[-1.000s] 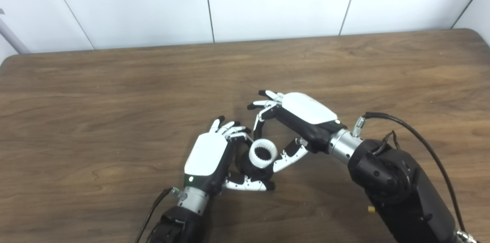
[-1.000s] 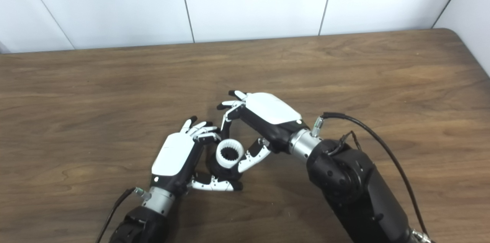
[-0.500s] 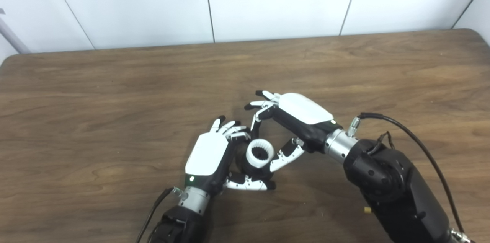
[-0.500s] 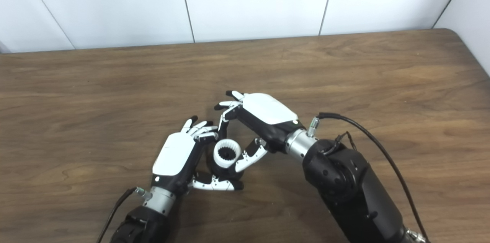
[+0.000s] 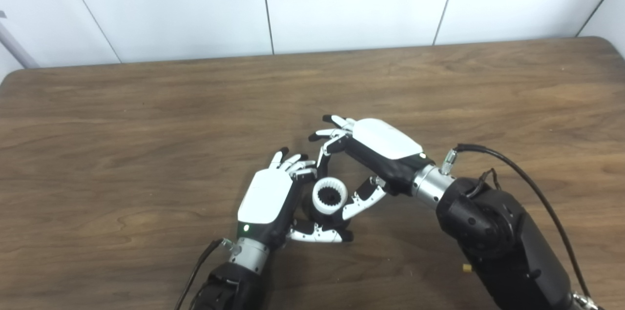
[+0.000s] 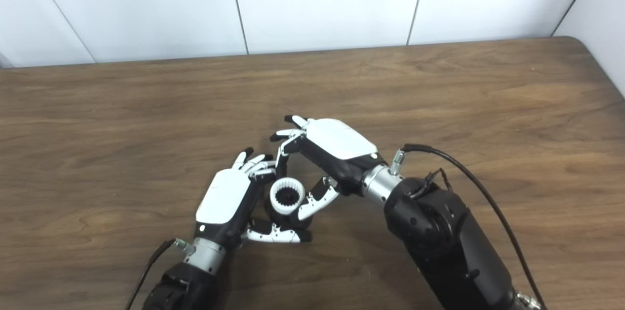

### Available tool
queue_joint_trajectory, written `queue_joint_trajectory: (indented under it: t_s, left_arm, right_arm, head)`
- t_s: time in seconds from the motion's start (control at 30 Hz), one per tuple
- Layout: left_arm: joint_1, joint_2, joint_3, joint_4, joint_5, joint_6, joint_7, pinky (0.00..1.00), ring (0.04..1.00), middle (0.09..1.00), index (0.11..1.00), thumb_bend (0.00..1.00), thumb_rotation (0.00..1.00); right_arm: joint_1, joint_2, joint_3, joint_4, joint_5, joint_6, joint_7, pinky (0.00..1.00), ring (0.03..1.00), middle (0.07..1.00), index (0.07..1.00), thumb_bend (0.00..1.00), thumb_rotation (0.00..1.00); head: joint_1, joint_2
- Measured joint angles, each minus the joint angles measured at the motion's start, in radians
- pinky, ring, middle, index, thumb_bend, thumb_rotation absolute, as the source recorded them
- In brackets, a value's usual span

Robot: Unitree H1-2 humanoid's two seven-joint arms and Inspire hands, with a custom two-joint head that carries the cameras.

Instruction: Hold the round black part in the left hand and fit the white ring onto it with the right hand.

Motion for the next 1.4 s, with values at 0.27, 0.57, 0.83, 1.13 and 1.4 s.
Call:
queue_joint_trajectory:
  t_s: [0.27, 0.57, 0.83, 1.13, 1.4]
  left_arm:
    - [-0.001, -0.001, -0.001, 0.003, 0.000, -0.002, 0.004, 1.00, 0.887, 0.789, 0.484, 0.53, 0.06]
    - [-0.002, -0.003, -0.001, 0.013, 0.000, -0.010, 0.017, 1.00, 0.883, 0.786, 0.484, 0.53, 0.06]
    - [-0.002, -0.003, -0.001, 0.013, 0.000, -0.010, 0.017, 1.00, 0.886, 0.788, 0.484, 0.53, 0.06]
    - [-0.002, -0.004, -0.001, 0.013, 0.000, -0.010, 0.016, 1.00, 0.885, 0.786, 0.484, 0.53, 0.06]
    - [-0.002, -0.006, -0.003, 0.013, 0.000, -0.009, 0.015, 1.00, 0.885, 0.785, 0.483, 0.53, 0.06]
  right_arm:
    - [0.000, -0.009, 0.000, 0.011, 0.004, -0.002, 0.000, 1.00, 1.000, 0.870, 0.482, 0.52, 0.13]
    - [0.003, -0.011, -0.003, 0.013, 0.008, -0.001, 0.000, 1.00, 1.000, 0.869, 0.483, 0.52, 0.13]
    - [0.008, -0.012, -0.008, 0.019, 0.012, -0.001, -0.003, 1.00, 1.000, 0.865, 0.483, 0.52, 0.13]
    - [0.012, -0.011, -0.007, 0.030, 0.016, -0.002, -0.013, 1.00, 1.000, 0.867, 0.483, 0.52, 0.13]
    - [0.017, -0.011, -0.007, 0.031, 0.016, -0.001, -0.017, 1.00, 1.000, 0.865, 0.483, 0.52, 0.13]
  head:
    - [0.003, -0.003]
    - [0.000, -0.005]
    - [0.000, -0.006]
    - [0.002, -0.003]
    - [0.002, 0.000]
